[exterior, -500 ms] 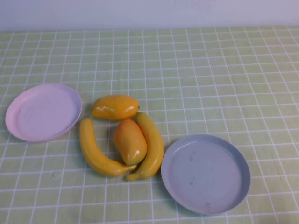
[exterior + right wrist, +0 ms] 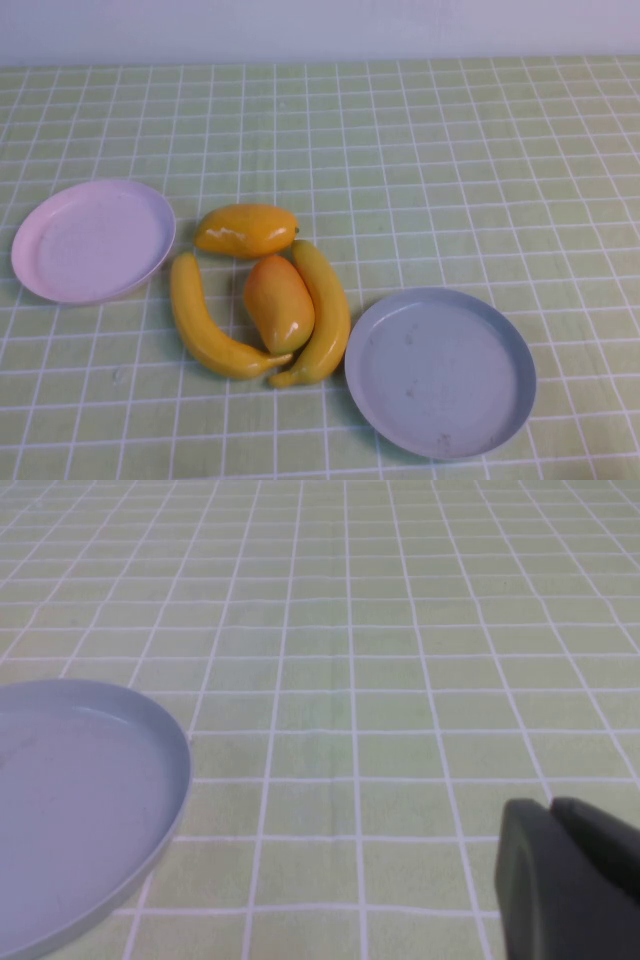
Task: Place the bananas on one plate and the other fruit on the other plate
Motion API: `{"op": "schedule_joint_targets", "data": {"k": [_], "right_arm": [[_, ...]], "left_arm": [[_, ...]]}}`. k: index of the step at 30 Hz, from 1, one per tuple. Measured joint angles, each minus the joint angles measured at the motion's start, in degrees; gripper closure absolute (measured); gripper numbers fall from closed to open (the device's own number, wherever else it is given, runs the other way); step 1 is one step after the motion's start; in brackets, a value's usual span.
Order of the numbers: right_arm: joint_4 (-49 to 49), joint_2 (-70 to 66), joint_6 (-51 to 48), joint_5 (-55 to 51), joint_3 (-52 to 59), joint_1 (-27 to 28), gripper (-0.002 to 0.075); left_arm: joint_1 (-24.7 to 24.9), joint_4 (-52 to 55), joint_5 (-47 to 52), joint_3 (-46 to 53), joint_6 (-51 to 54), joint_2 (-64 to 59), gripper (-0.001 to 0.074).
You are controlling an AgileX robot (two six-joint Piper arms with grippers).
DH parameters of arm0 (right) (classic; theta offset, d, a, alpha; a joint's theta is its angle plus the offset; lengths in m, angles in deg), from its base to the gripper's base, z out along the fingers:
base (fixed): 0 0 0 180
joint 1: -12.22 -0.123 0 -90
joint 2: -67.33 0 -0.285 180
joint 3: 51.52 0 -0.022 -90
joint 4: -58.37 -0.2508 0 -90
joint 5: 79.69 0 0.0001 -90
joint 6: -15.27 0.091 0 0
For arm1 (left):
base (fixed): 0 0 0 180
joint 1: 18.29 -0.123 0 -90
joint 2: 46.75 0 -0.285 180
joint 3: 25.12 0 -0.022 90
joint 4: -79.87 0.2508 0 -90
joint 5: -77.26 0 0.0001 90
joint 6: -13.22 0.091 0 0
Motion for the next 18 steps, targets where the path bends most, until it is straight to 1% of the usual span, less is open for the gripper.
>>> {"op": "schedule_joint_targets", "data": {"k": [5,7,11,13,15,18], "right_arm": [[0.00,0.00,0.00,0.00,0.00,0.00,0.0743],[0.00,0.00,0.00,0.00,0.00,0.00,0.0743],[0.00,0.00,0.00,0.00,0.00,0.00,0.0743],[0.00,0.00,0.00,0.00,0.00,0.00,0.0743],[0.00,0.00,0.00,0.00,0.00,0.00,0.0743],[0.00,0.00,0.00,0.00,0.00,0.00,0.0743]], "left_arm": [[0.00,-3.03,-1.87,0.00,-2.82,0.00,0.0734],[0.00,-6.37,-4.16,0.00,-5.24,0.00,0.0734],[0.00,-17.82,-11.05,0.00,-10.41,0.00,0.0734],[0.00,-21.56,-13.72,0.00,-11.56,0.00,0.0734],[0.00,-23.34,-15.76,0.00,-11.80,0.00,0.0734],[0.00,-24.31,-15.40,0.00,-11.80,0.00,0.0734]]}}
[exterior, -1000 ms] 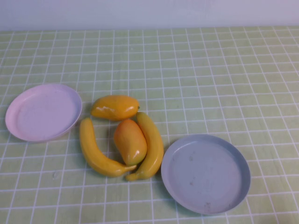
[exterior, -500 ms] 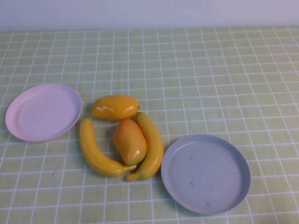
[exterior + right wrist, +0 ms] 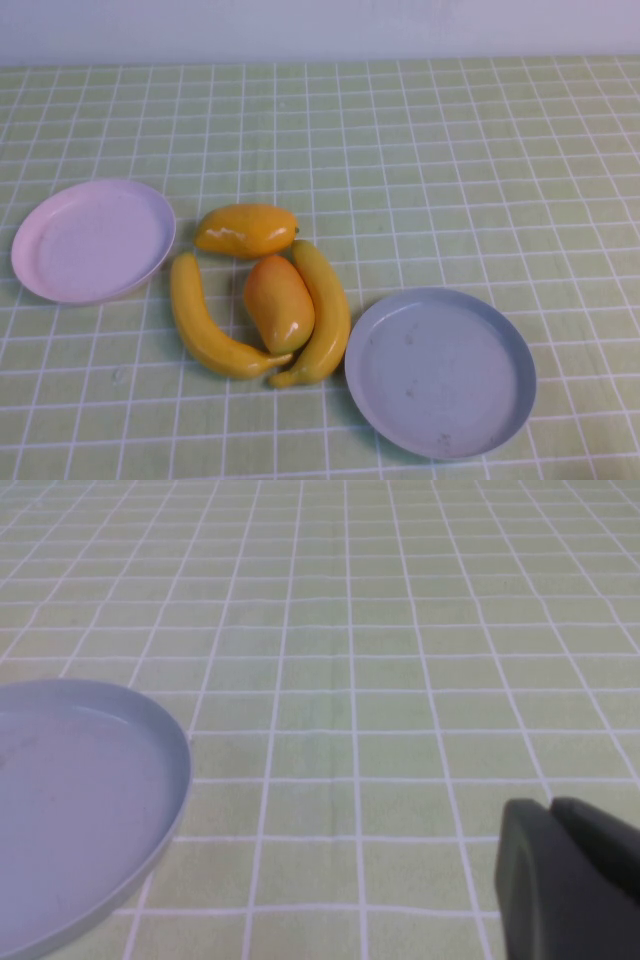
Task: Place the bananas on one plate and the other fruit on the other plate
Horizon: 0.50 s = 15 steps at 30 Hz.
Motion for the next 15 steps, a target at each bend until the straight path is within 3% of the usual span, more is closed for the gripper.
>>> {"op": "schedule_joint_targets", "data": {"k": [7,15], "right_arm": [[0.00,0.00,0.00,0.00,0.00,0.00,0.0743],[0.00,0.00,0.00,0.00,0.00,0.00,0.0743]], "left_arm": [[0.00,-0.15,15.98,-11.01,2.34,-9.41,0.0734],[0.00,-0.15,42.89,-37.82,22.35,-37.80,0.0734]]}}
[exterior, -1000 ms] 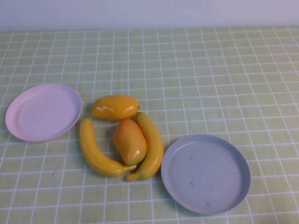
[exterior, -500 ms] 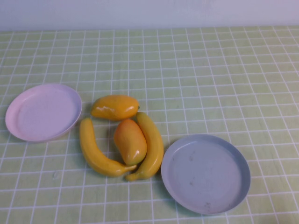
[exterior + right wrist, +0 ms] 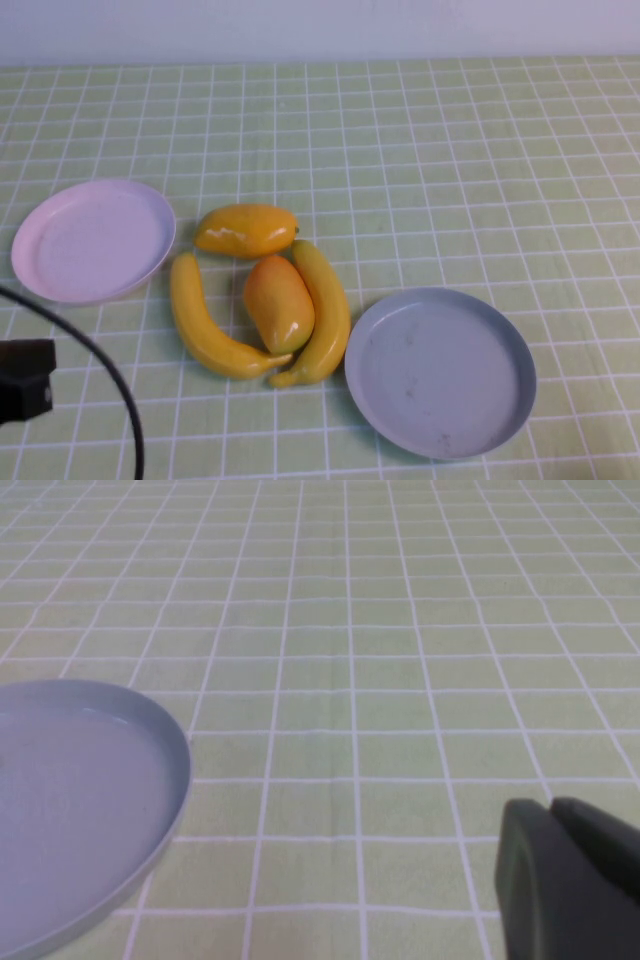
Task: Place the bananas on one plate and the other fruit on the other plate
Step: Put one type of fruit in the left plate
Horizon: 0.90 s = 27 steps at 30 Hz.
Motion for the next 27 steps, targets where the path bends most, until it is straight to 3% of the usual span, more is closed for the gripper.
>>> {"op": "schedule_joint_targets", "data": {"k": [8,14,21,27], "right_arm": [[0.00,0.00,0.00,0.00,0.00,0.00,0.0743],[0.00,0.00,0.00,0.00,0.00,0.00,0.0743],[0.00,0.00,0.00,0.00,0.00,0.00,0.0743],[0.00,0.00,0.00,0.00,0.00,0.00,0.0743]], "left_arm": [[1.62,0.85,3.93,-15.11,7.37,-23.73,0.0734],[10.57,2.05,4.61,-24.58,2.00,-38.55,0.0734],[21.49,14.05,8.32,-36.93,-4.03,-51.33,0.0734],[22.10,16.87,20.42,-52.63,11.17,-60.36,0.0735]]}}
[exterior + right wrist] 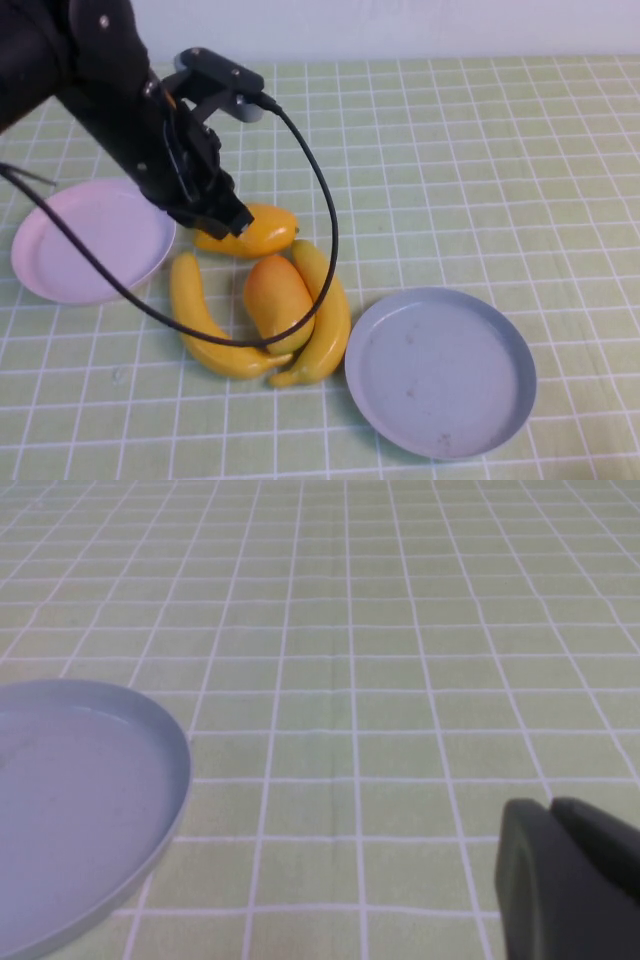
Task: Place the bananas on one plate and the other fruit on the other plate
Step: Put one type of fruit in the left plate
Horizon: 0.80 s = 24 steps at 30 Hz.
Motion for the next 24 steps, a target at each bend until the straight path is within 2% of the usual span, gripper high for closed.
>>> {"op": "schedule_joint_targets", "data": {"k": [8,13,15,18,20,22,24], "right_arm": [[0.00,0.00,0.00,0.00,0.00,0.00,0.0743],[0.00,0.00,0.00,0.00,0.00,0.00,0.0743],[0.00,0.00,0.00,0.00,0.00,0.00,0.0743],[0.00,0.00,0.00,0.10,0.00,0.00,0.0743],[0.00,0.00,0.00,0.10,0.00,0.00,0.0743],[0.00,0.00,0.00,0.10,0.00,0.00,0.0743],[0.00,0.00,0.00,0.10,0.00,0.00,0.0743]], "left_arm": [[-0.12,3.50,1.92,-16.54,24.39,-11.11,0.0736],[-0.67,3.50,1.92,-19.11,32.31,-16.22,0.0733],[-1.44,3.50,1.92,-19.20,33.86,-17.96,0.0709],[-3.13,3.50,1.95,-19.20,34.58,-20.45,0.0584],[-4.23,3.50,1.95,-19.20,34.68,-21.31,0.0444],[-5.06,2.62,1.95,-19.20,35.02,-21.73,0.0274],[-5.40,1.46,1.22,-19.20,36.62,-21.73,0.0168]]}}
